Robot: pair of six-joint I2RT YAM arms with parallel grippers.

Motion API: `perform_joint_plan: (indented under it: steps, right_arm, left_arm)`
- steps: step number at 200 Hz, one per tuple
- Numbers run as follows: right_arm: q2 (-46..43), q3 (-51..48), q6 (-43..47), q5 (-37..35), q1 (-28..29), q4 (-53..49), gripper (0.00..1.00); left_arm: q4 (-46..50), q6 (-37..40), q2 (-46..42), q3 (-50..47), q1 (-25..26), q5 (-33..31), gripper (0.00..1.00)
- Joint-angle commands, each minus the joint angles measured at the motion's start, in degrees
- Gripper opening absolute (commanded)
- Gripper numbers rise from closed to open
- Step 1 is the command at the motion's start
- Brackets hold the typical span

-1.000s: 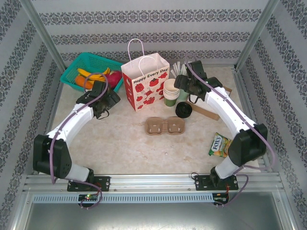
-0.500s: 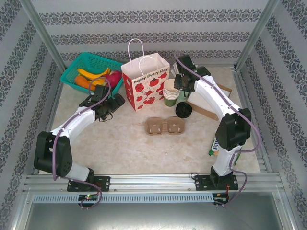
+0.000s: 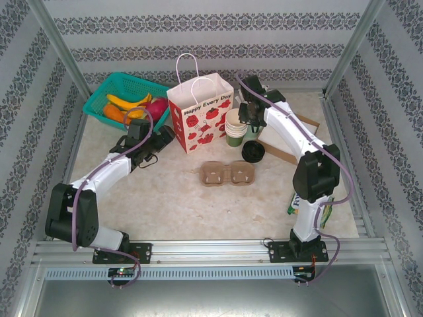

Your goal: Pack the takeout coffee

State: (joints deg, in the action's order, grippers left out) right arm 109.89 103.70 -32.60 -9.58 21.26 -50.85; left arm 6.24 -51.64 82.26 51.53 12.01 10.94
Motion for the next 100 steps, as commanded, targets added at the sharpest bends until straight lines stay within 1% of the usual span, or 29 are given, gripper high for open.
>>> perform_joint_plan:
  steps: [1, 26, 64, 71, 100]
  right_arm:
    - [1.4, 2.5, 0.9, 0.6, 0.2, -1.2, 0.24]
    - [1.6, 3.0, 1.2, 0.7, 0.3, -1.1, 0.17]
    - [1.6, 4.1, 2.7, 1.0, 0.3, -1.4, 0.04]
    - [1.4, 4.3, 3.1, 1.5, 0.3, -1.2, 0.0]
    - [0.1, 4.3, 3.8, 4.6, -0.1, 0.0, 0.0]
  left_arm:
    - [-2.3, 1.2, -1.3, -0.2, 0.5, -0.2, 1.0]
    - [-2.2, 1.3, -1.3, -0.2, 0.4, 0.0, 1.0]
    - [-1.1, 3.0, -1.4, 1.2, 0.3, 0.4, 1.0]
    - [-0.4, 3.5, -1.5, 1.6, 0.3, 0.3, 1.0]
    - [2.2, 5.6, -2.0, 3.3, 0.4, 0.0, 1.0]
